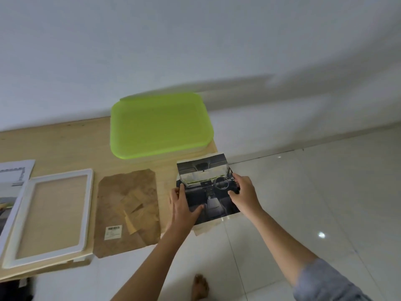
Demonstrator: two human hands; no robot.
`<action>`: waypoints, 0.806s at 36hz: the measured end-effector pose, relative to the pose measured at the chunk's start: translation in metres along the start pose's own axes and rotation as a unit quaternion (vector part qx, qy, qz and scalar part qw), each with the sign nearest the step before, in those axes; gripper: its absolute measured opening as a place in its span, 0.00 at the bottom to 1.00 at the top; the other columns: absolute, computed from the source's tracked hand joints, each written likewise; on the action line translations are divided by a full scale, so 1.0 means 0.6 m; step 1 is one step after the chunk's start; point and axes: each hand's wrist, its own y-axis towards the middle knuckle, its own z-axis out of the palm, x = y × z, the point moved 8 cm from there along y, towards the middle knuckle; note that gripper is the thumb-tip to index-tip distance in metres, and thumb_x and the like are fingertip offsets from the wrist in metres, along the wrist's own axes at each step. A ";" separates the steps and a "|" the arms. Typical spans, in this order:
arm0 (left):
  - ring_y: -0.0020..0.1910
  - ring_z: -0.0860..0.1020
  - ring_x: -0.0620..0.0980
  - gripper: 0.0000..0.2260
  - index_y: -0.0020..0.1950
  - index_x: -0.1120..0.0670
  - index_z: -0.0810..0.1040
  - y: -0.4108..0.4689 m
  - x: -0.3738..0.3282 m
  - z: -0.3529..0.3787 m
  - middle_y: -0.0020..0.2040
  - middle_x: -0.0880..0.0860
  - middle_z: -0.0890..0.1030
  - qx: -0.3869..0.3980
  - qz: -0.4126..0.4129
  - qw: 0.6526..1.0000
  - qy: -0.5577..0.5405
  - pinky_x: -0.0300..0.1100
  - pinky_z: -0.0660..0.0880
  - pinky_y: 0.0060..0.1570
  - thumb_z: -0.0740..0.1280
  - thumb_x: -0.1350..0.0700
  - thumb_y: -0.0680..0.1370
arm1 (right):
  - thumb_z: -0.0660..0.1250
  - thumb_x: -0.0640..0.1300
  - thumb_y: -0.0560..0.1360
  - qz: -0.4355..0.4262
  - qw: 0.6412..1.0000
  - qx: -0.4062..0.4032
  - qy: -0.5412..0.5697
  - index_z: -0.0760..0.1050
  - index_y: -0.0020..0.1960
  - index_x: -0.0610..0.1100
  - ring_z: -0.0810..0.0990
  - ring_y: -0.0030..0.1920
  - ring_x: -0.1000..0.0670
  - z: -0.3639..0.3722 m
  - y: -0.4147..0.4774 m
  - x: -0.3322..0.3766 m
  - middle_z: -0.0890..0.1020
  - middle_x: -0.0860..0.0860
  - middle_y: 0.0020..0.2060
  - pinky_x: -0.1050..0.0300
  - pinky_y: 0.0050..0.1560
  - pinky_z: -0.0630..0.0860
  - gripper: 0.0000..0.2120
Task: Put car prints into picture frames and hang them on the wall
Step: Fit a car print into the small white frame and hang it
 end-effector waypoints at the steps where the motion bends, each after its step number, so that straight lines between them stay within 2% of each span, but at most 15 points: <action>1: 0.65 0.62 0.54 0.41 0.75 0.59 0.54 0.000 -0.001 -0.001 0.65 0.57 0.60 -0.007 0.004 1.000 0.016 0.47 0.65 0.68 0.72 0.47 0.70 | 0.67 0.35 0.73 -0.006 1.000 -0.002 -0.008 0.64 0.70 0.41 0.70 0.62 0.47 -0.001 0.003 0.000 0.70 0.43 0.60 0.64 0.59 0.66 0.27; 3: 0.65 0.61 0.54 0.41 0.75 0.59 0.53 -0.002 -0.003 -0.003 0.65 0.56 0.59 -0.015 0.013 0.998 0.053 0.46 0.64 0.67 0.70 0.43 0.71 | 0.66 0.36 0.73 -0.015 0.999 -0.004 -0.028 0.65 0.70 0.41 0.68 0.62 0.46 -0.001 0.008 0.000 0.70 0.44 0.60 0.61 0.60 0.66 0.26; 7: 0.65 0.61 0.53 0.39 0.75 0.58 0.52 -0.007 -0.010 -0.001 0.66 0.55 0.59 -0.013 0.032 0.993 0.113 0.46 0.64 0.67 0.63 0.39 0.74 | 0.65 0.38 0.75 -0.022 0.998 0.001 -0.059 0.65 0.69 0.41 0.66 0.63 0.45 0.000 0.011 -0.001 0.69 0.44 0.61 0.61 0.60 0.66 0.23; 13: 0.65 0.61 0.52 0.34 0.74 0.57 0.56 -0.012 -0.016 -0.002 0.68 0.54 0.60 -0.012 0.064 0.982 0.175 0.45 0.65 0.66 0.58 0.38 0.76 | 0.62 0.39 0.76 -0.025 0.995 0.019 -0.091 0.63 0.70 0.40 0.67 0.63 0.46 0.008 0.005 0.001 0.68 0.43 0.62 0.58 0.62 0.67 0.23; 20: 0.68 0.60 0.51 0.32 0.74 0.57 0.55 -0.010 -0.017 -0.016 0.68 0.53 0.60 0.023 0.100 0.971 0.217 0.43 0.63 0.67 0.57 0.40 0.77 | 0.61 0.39 0.77 -0.017 0.993 0.020 -0.118 0.64 0.70 0.39 0.67 0.65 0.45 0.003 -0.003 0.029 0.67 0.44 0.64 0.57 0.63 0.67 0.22; 24: 0.69 0.59 0.50 0.30 0.73 0.57 0.57 -0.008 -0.015 -0.053 0.70 0.52 0.61 0.021 0.121 0.970 0.209 0.44 0.62 0.68 0.58 0.41 0.78 | 0.60 0.38 0.77 -0.027 0.992 0.015 -0.125 0.64 0.69 0.39 0.66 0.66 0.45 0.010 -0.014 0.067 0.68 0.45 0.65 0.55 0.65 0.65 0.21; 29: 0.75 0.52 0.52 0.30 0.75 0.56 0.55 -0.001 0.010 -0.155 0.76 0.53 0.55 -0.001 0.128 0.968 0.216 0.45 0.53 0.72 0.55 0.41 0.79 | 0.57 0.38 0.78 -0.061 0.988 -0.006 -0.138 0.66 0.67 0.37 0.66 0.67 0.46 0.031 -0.026 0.159 0.69 0.44 0.67 0.54 0.65 0.65 0.18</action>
